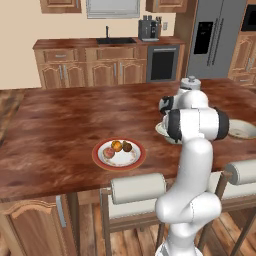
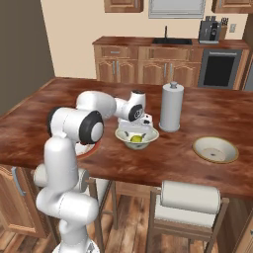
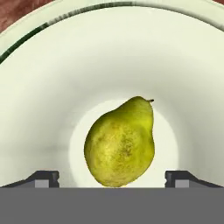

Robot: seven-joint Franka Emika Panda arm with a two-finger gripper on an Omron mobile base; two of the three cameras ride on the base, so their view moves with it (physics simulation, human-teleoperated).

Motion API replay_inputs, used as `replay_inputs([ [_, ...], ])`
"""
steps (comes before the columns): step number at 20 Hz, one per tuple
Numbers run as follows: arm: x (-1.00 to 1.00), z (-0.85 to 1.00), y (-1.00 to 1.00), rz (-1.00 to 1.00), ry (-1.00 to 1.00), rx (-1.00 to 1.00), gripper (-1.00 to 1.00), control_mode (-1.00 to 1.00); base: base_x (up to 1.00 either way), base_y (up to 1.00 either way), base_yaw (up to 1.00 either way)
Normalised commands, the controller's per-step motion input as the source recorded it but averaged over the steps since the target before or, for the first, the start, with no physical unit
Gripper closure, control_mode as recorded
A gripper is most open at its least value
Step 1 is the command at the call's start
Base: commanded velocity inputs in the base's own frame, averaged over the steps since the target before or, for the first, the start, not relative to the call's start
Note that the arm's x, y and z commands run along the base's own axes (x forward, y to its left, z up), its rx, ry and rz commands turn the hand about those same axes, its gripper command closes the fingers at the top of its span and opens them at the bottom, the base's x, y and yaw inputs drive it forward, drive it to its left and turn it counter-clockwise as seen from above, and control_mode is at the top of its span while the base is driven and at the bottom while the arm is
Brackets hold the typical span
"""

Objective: Take the fruits from the plate on the dining counter and place two fruits in each bowl.

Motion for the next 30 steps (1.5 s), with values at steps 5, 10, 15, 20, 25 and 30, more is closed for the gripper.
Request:
replay_inputs([
  [5,-0.28,0.52,0.00,0.00,-0.02,0.00,-1.00,-1.00,0.00,0.00,0.00],
  [10,-0.81,0.54,0.16,0.00,-0.04,0.00,-1.00,-1.00,0.00,0.00,0.00],
  [15,-0.78,0.24,0.87,0.03,-0.02,0.00,-1.00,-1.00,0.00,0.00,0.00],
  [20,-0.58,0.18,1.00,0.06,-0.04,0.00,-1.00,-1.00,0.00,0.00,0.00],
  [25,-0.43,0.17,1.00,0.03,-0.07,-0.01,-1.00,-1.00,0.00,0.00,0.00],
  [30,-0.15,0.09,1.00,0.01,-0.03,-0.03,-1.00,-1.00,0.00,0.00,0.00],
])
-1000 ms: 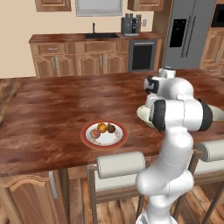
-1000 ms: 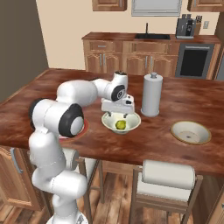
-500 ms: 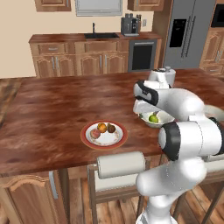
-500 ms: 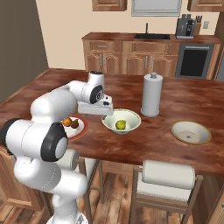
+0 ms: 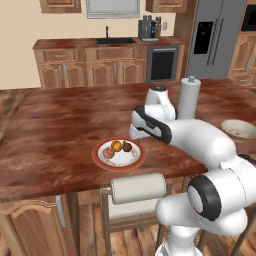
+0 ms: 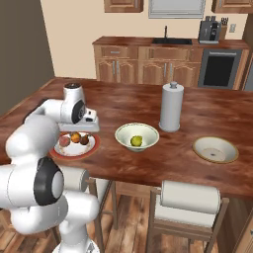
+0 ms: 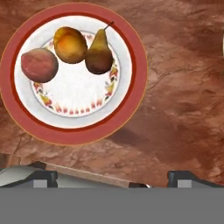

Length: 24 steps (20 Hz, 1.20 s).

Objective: Take the fruits from the plate on the dining counter and place two fruits in each bowl.

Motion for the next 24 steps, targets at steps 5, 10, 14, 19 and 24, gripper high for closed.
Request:
replay_inputs([
  [5,0.00,0.00,1.00,0.00,-0.11,0.00,-1.00,-1.00,0.00,0.00,0.00],
  [10,0.18,-0.06,1.00,-0.01,-0.04,-0.02,-1.00,-1.00,0.00,0.00,0.00],
  [14,0.41,-0.47,0.56,0.00,0.01,-0.01,-1.00,-1.00,0.00,0.00,0.00],
  [19,0.34,-0.22,0.11,-0.06,0.00,0.05,-1.00,-1.00,0.00,0.00,0.00],
  [24,0.07,-0.02,0.00,-0.03,0.03,0.02,-1.00,-1.00,0.00,0.00,0.00],
])
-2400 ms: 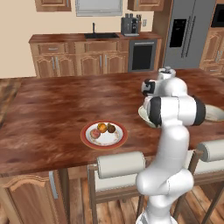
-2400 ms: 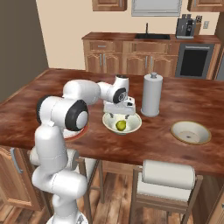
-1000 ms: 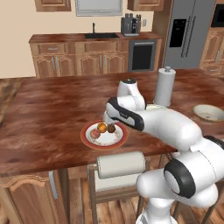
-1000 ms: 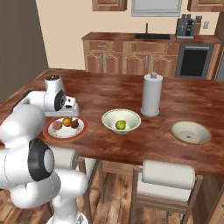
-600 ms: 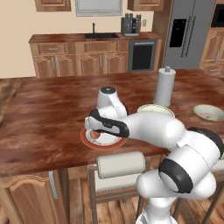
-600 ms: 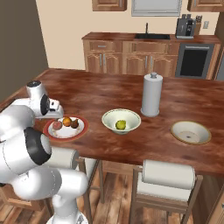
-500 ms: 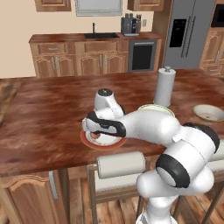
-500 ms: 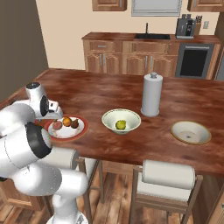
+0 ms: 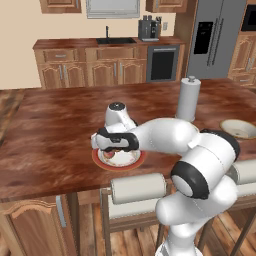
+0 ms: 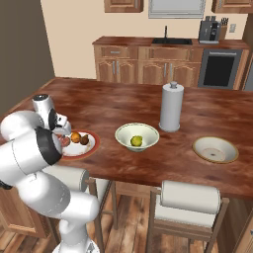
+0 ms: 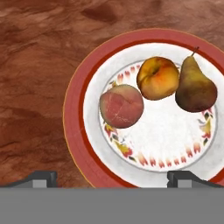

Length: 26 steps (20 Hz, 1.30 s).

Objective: Take the fruits from the plate on the dining counter and place two fruits in each bowl.

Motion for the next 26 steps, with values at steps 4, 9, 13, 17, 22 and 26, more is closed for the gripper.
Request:
replay_inputs([
  [4,0.38,-0.20,-0.01,0.00,0.08,0.00,-1.00,-1.00,0.00,0.00,0.00],
  [9,0.24,-0.25,-0.04,0.00,0.14,0.00,-1.00,-1.00,0.00,0.00,0.00],
  [13,0.14,-0.28,0.00,0.00,0.14,0.00,-1.00,-1.00,0.00,0.00,0.00],
  [17,0.11,-0.19,0.16,0.00,0.08,0.00,-1.00,-1.00,0.00,0.00,0.00],
  [22,0.40,-0.02,0.10,0.00,0.04,0.00,-1.00,-1.00,0.00,0.00,0.00],
  [26,0.38,-0.09,0.01,0.00,0.05,0.00,-1.00,-1.00,0.00,0.00,0.00],
])
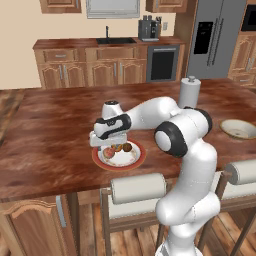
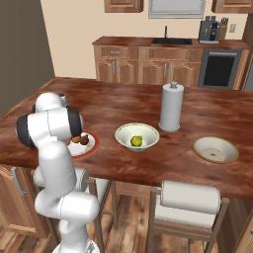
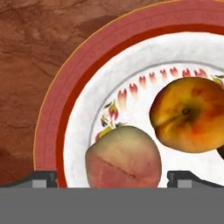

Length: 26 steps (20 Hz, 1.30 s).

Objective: Take the fruits from the plate on the dining counter and place two fruits in each bowl.

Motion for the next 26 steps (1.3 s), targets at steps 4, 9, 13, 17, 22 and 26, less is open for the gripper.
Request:
replay_inputs([
  [4,0.13,-0.24,0.00,-0.02,0.14,0.00,-1.00,-1.00,0.00,0.00,0.00],
  [9,-0.27,-0.05,0.00,0.00,0.08,0.01,-1.00,-1.00,0.00,0.00,0.00],
  [13,-0.16,0.07,0.00,0.00,0.00,0.02,-1.00,-1.00,0.00,0.00,0.00],
  [17,-0.25,0.00,-0.07,0.00,0.00,0.02,-1.00,-1.00,0.00,0.00,0.00],
  [22,-0.03,-0.02,-0.13,-0.01,-0.03,0.00,-1.00,-1.00,0.00,0.00,0.00],
  [26,0.00,-0.05,-0.08,-0.05,-0.01,0.00,-1.00,-1.00,0.00,0.00,0.00],
])
